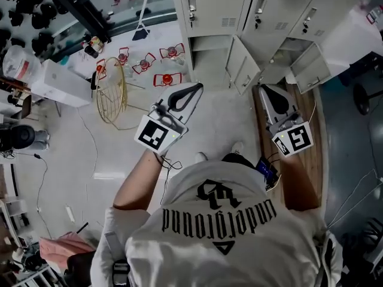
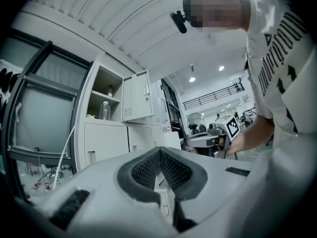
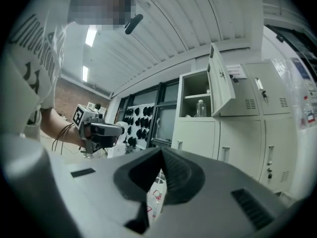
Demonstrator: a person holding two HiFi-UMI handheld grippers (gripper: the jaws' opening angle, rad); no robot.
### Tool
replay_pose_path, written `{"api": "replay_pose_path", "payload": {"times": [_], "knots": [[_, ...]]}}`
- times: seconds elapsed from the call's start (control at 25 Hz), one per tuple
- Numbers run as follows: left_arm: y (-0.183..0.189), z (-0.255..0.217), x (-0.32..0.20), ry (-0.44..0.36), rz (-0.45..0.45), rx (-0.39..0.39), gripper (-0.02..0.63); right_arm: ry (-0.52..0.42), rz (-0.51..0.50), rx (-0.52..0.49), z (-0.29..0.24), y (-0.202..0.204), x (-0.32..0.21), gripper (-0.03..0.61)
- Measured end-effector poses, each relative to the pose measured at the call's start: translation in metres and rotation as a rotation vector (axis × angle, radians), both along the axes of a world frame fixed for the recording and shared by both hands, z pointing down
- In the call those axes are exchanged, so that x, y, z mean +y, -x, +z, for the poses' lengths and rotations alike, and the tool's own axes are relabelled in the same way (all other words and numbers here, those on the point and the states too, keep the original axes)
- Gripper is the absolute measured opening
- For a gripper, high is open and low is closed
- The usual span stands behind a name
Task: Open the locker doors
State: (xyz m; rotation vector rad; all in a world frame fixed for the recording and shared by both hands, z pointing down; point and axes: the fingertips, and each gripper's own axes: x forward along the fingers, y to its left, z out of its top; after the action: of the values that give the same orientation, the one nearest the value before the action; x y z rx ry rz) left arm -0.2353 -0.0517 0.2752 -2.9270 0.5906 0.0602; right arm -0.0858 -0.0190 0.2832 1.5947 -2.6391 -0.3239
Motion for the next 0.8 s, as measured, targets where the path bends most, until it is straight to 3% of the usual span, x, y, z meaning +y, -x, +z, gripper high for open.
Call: {"api": "replay_pose_path", "payload": {"times": [0.36, 0.8], "knots": [[0.016, 0.007, 0.045, 0.011, -0.039, -0.008, 0.007, 0.001, -0.082, -0.001, 0.000, 0.007, 0.048, 0.005], [-0.054, 0.025, 0.122, 0.008, -0.136, -0.055, 0.006, 0.000, -0.195, 0.044, 0.005, -0.052, 0.132, 0.005]]}}
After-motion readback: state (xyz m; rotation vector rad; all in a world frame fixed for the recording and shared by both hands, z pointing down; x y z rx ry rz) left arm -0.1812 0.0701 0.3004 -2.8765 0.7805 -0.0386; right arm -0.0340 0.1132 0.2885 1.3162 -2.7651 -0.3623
